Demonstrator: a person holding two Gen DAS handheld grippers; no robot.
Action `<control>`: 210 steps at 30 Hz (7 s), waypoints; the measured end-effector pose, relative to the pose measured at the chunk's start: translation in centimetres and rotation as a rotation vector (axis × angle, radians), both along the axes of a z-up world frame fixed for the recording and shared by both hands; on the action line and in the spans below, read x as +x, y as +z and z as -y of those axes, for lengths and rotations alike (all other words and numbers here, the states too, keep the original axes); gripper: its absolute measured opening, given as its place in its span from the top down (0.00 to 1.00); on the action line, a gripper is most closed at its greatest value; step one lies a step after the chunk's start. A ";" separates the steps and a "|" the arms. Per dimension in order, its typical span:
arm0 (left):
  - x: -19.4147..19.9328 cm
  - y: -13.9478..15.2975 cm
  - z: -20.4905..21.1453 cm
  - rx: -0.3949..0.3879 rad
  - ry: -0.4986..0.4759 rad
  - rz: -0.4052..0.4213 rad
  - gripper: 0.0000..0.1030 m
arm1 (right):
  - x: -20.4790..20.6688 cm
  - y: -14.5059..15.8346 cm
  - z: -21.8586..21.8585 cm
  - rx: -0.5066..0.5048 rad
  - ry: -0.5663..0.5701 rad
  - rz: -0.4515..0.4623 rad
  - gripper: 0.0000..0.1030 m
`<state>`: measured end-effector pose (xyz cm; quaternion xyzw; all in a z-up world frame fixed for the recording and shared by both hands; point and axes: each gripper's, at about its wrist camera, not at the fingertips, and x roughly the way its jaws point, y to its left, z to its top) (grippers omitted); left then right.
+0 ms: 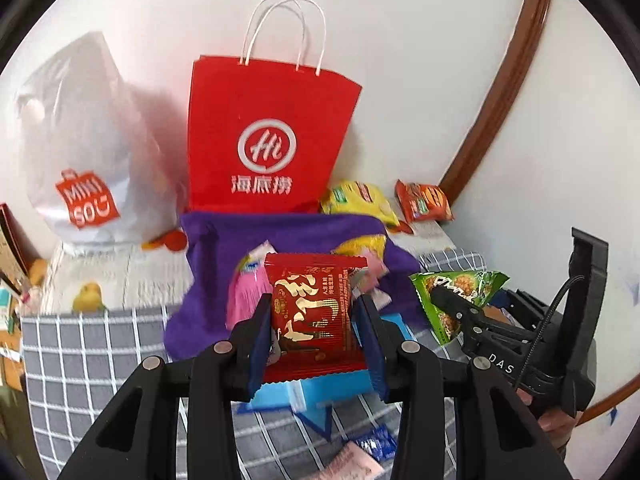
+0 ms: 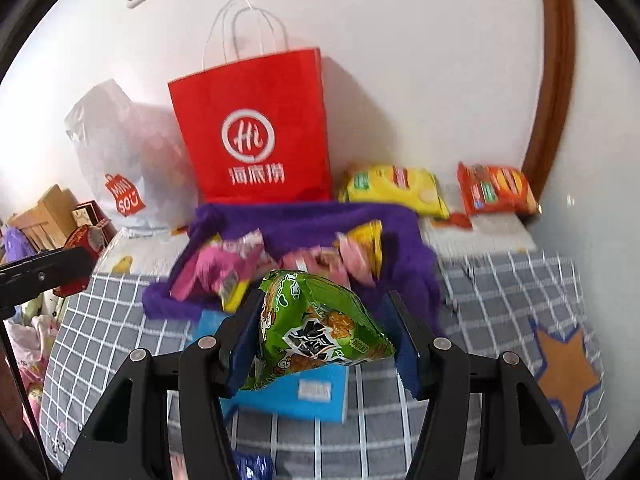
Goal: Organize snacks
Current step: 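Carry the green bag with the right tool while the left tool carries the red packet to the towel, then open the right tool over the towel while the left tool releases the red packet, then move both open tools back toward the remaining packets on the cover, then grasp the blue snack packet with the right tool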
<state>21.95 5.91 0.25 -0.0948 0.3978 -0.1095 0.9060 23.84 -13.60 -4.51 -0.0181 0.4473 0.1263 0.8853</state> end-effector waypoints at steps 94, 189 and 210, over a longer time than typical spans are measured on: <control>15.6 -11.6 -0.9 -0.058 0.020 -0.296 0.62 | 14.0 -10.3 -4.4 -0.140 0.155 -0.242 0.34; -6.7 -10.4 -3.3 0.045 0.054 -0.224 0.38 | -12.7 -12.0 -3.5 0.045 0.209 -0.275 0.49; -7.9 -15.0 -0.4 -0.054 -0.089 -0.269 0.38 | -12.6 -11.6 3.6 -0.072 0.094 -0.153 0.77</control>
